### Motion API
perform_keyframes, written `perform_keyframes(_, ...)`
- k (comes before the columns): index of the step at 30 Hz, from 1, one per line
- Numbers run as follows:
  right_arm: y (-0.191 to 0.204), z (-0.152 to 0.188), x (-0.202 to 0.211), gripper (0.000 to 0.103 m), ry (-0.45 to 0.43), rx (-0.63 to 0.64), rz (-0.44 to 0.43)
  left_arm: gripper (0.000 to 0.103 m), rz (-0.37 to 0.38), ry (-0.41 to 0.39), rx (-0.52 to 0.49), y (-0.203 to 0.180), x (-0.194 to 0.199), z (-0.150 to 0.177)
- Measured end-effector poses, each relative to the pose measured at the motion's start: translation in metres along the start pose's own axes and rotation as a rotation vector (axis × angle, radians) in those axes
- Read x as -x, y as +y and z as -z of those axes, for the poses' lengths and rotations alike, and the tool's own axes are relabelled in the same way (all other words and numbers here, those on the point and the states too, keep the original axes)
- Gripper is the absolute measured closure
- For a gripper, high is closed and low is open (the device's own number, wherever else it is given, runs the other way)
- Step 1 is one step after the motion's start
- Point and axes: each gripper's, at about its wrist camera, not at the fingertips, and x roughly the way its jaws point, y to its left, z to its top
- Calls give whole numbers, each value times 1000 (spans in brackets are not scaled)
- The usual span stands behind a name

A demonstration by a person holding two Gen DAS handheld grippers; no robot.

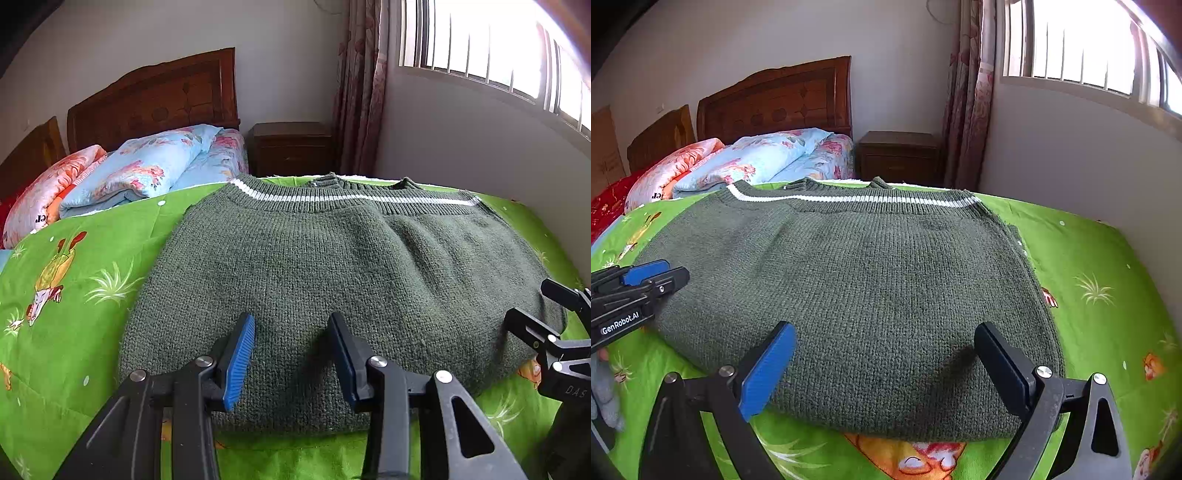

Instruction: Fold small clothes

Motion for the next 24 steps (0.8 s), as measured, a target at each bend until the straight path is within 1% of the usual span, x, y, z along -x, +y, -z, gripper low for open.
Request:
perform_keyframes(2,0,-1,-3,0,18,-5,-3,57,-6,-1,-10,0,0,1)
perform_keyframes(4,2,0,-13,0,75,-3,18,54,-4,-1,-13,2,1,2)
perform_keyframes(8,-2,0,-17,0,95,-16,35,48,13,0,2,9,0,4)
perform_keyframes(10,1,-2,-14,0,92,-29,62,46,22,-1,8,11,-1,6)
perform_keyframes(12,10,-6,-8,0,68,-35,32,46,27,-5,4,12,0,7)
perform_keyframes(14,25,-12,-5,0,52,-13,8,46,28,-5,2,12,-1,7)
perform_keyframes(17,48,-17,-12,0,56,25,-28,45,29,0,2,12,-1,6)
perform_keyframes(20,61,-14,-28,0,102,59,-13,45,34,1,0,12,-1,7)
perform_keyframes(22,63,-9,-31,0,88,81,-3,44,40,-3,2,13,-1,8)
perform_keyframes(24,62,-9,-31,0,93,78,-8,43,47,-9,7,15,-1,10)
